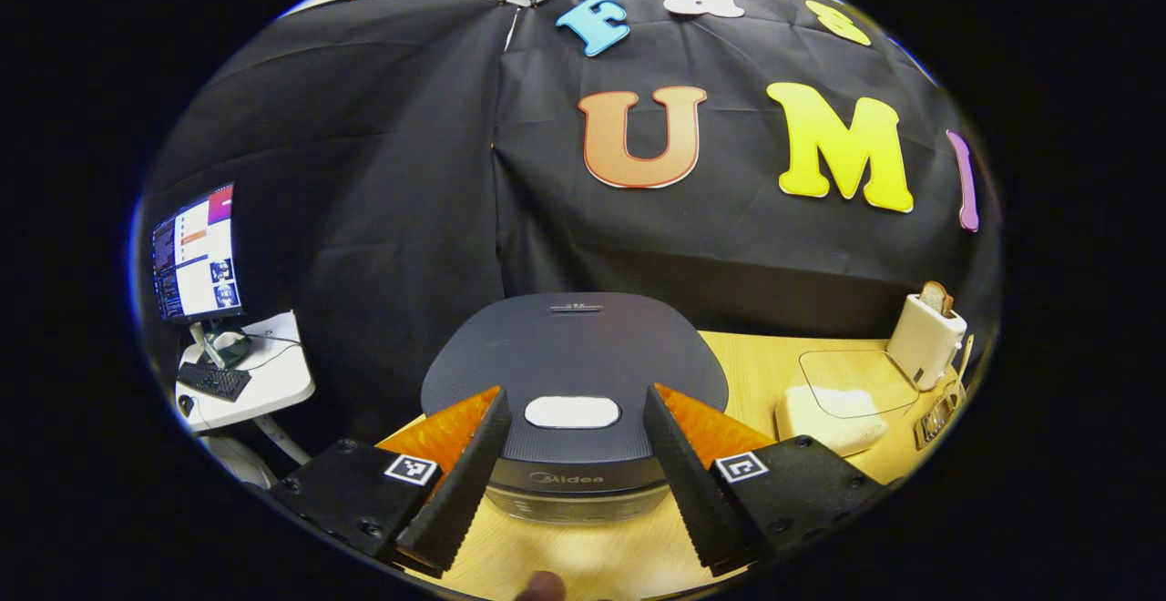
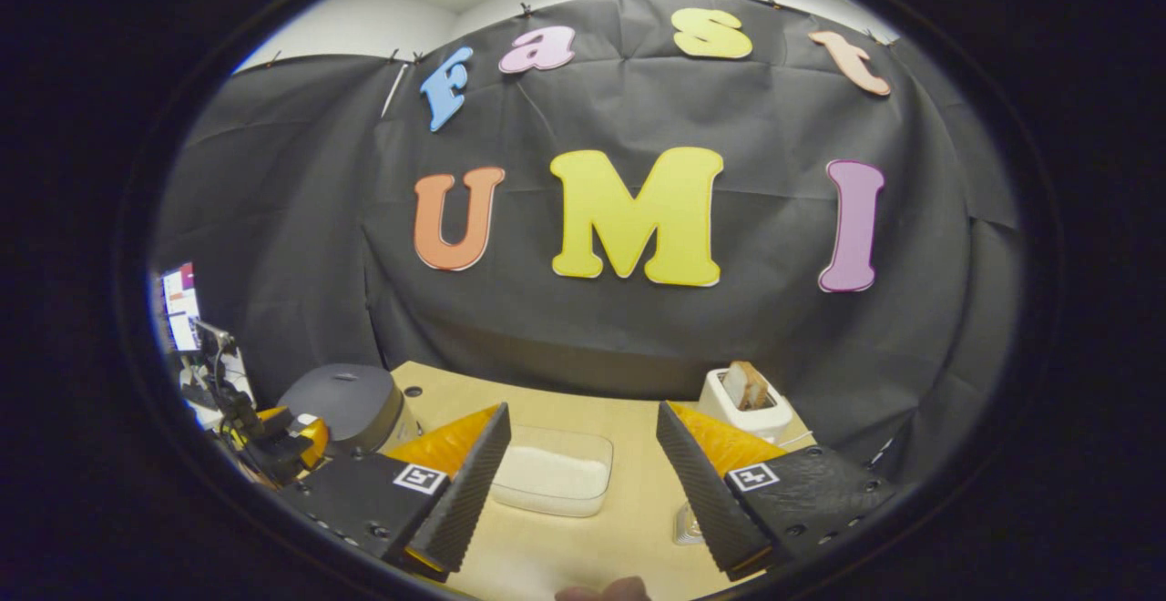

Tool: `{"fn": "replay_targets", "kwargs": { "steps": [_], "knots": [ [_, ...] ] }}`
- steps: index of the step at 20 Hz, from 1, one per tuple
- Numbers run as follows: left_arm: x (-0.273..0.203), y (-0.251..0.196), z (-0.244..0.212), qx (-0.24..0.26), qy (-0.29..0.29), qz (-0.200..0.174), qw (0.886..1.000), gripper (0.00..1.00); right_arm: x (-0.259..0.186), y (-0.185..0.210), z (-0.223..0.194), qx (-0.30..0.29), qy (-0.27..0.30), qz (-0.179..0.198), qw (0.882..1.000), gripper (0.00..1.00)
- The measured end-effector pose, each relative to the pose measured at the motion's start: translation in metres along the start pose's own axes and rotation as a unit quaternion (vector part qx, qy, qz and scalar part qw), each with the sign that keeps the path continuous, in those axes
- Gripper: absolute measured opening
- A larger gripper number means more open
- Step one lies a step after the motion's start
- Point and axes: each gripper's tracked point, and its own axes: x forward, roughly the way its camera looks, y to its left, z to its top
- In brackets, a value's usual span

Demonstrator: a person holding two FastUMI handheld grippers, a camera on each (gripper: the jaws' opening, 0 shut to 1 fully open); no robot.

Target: Close the left gripper, press the button to open the rice cooker; take a wooden spoon from the chopstick holder with the right hand, scoop a spoonful of rice and pour it into the rice cooker, then put the wooden spoon back into the chopstick holder.

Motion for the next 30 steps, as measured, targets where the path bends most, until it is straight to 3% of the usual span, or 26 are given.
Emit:
{"fn": "replay_targets", "kwargs": {
  "steps": [2,6,10,15,20,26,29,30],
  "knots": [
    [-0.008,0.002,0.011,0.022,0.001,0.001,1.0,0.96,-0.002,-0.009,0.002,0.008,-0.005,-0.014,1.0,0.99],
    [-0.034,-0.026,0.1,0.036,-0.088,-0.036,0.995,0.97,-0.011,-0.03,0.01,0.033,-0.017,-0.043,0.998,0.98],
    [-0.059,-0.069,0.173,0.02,-0.136,-0.082,0.987,0.96,-0.022,-0.05,0.023,0.041,-0.039,-0.068,0.996,0.99],
    [-0.085,-0.111,0.204,0.0,-0.133,-0.126,0.983,1.0,-0.043,-0.063,0.056,0.032,-0.088,-0.081,0.992,0.96],
    [-0.115,-0.149,0.219,-0.024,-0.142,-0.159,0.977,0.96,-0.056,-0.062,0.069,0.025,-0.116,-0.095,0.988,0.98],
    [-0.134,-0.178,0.22,-0.016,-0.147,-0.181,0.972,0.96,-0.051,-0.069,0.054,0.061,-0.093,-0.097,0.989,0.98],
    [-0.137,-0.189,0.218,-0.005,-0.14,-0.193,0.971,0.96,-0.047,-0.065,0.047,0.063,-0.078,-0.09,0.991,0.92],
    [-0.141,-0.191,0.219,-0.002,-0.141,-0.196,0.97,0.96,-0.046,-0.062,0.046,0.066,-0.074,-0.085,0.991,0.95]
  ]
}}
